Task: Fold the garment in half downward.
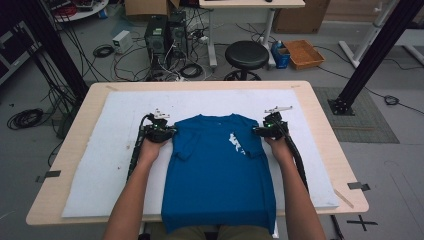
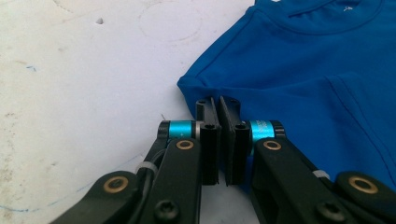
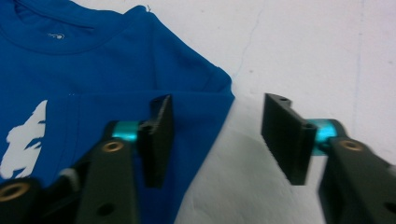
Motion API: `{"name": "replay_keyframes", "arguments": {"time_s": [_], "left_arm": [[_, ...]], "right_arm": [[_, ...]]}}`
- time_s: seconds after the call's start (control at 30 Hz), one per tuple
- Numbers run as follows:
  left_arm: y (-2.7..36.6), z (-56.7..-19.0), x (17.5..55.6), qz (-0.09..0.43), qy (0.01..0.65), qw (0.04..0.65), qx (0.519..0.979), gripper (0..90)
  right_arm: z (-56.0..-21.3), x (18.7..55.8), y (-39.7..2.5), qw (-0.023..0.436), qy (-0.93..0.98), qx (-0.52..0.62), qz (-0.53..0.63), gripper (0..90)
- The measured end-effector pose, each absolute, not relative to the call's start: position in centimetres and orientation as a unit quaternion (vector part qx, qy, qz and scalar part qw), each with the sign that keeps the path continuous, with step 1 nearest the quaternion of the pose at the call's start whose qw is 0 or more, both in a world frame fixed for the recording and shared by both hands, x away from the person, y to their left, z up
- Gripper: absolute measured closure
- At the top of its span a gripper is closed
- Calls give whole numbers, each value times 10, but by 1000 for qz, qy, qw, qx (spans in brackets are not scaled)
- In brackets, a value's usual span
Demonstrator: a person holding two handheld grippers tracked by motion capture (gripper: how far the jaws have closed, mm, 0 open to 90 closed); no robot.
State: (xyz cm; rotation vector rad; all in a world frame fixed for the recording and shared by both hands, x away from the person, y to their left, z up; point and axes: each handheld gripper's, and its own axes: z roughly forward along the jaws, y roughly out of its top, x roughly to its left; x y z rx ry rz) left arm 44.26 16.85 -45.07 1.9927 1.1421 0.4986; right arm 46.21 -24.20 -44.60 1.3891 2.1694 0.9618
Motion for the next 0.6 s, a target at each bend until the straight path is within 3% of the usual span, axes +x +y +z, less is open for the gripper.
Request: {"name": "replay_keyframes", "arguments": {"time_s": [0.1, 0.17, 0.23, 0.6], "left_arm": [[169, -451, 443, 192, 452, 390, 779, 868], [170, -451, 443, 189, 455, 393, 776, 870], [172, -450, 442, 181, 463, 405, 767, 871], [195, -428, 410, 146, 435, 525, 717, 872]], "right_arm": [[-448, 464, -241, 188, 767, 503, 350, 584], [-447, 464, -241, 177, 769, 498, 359, 755], [-447, 463, -238, 172, 776, 488, 361, 853], [-423, 426, -252, 194, 765, 442, 427, 877]]}}
